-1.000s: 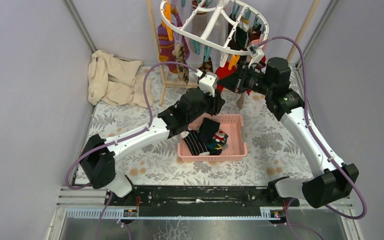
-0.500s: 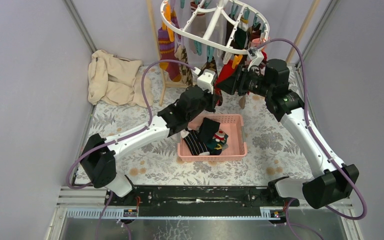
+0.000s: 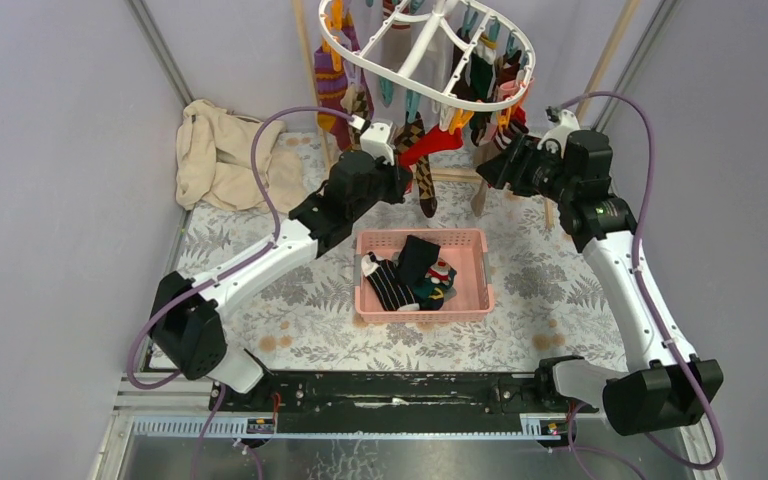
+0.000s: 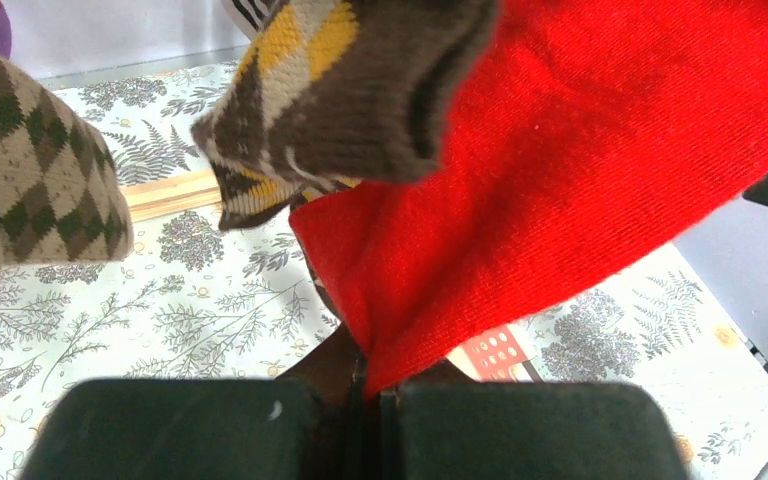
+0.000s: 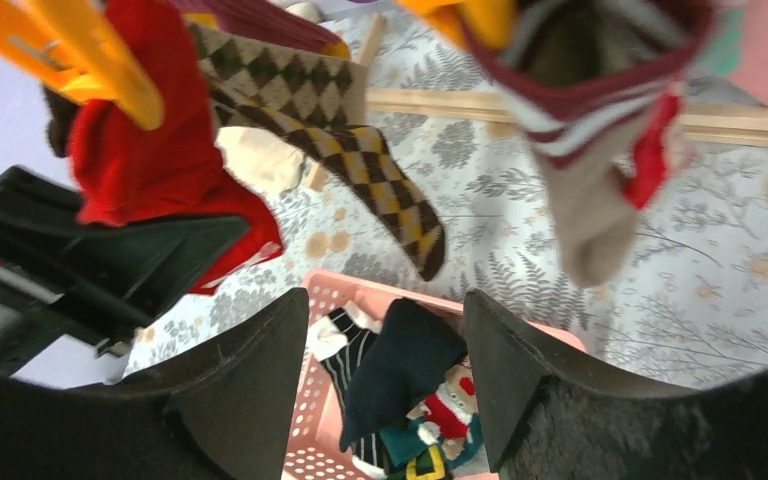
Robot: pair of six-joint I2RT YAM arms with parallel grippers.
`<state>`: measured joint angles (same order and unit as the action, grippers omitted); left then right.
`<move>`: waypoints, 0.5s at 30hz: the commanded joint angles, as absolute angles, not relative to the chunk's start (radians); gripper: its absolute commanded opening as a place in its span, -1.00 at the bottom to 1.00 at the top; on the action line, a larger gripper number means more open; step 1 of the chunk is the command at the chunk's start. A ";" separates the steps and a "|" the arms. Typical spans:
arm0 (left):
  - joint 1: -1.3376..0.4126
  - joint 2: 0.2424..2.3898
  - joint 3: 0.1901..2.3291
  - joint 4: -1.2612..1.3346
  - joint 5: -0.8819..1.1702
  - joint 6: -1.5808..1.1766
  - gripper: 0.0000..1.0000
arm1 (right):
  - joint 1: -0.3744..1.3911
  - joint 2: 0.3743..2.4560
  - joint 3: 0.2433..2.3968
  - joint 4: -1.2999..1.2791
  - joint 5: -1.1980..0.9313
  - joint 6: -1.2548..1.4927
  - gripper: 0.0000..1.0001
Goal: Remove the socks clipped to the hanger
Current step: Remove the sock from the hanger.
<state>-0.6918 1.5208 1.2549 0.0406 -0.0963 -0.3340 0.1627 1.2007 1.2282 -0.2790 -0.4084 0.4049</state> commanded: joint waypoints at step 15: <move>-0.569 1.359 1.186 -0.069 -0.012 -0.387 -1.00 | 0.116 1.167 1.141 -0.163 -0.402 0.411 0.29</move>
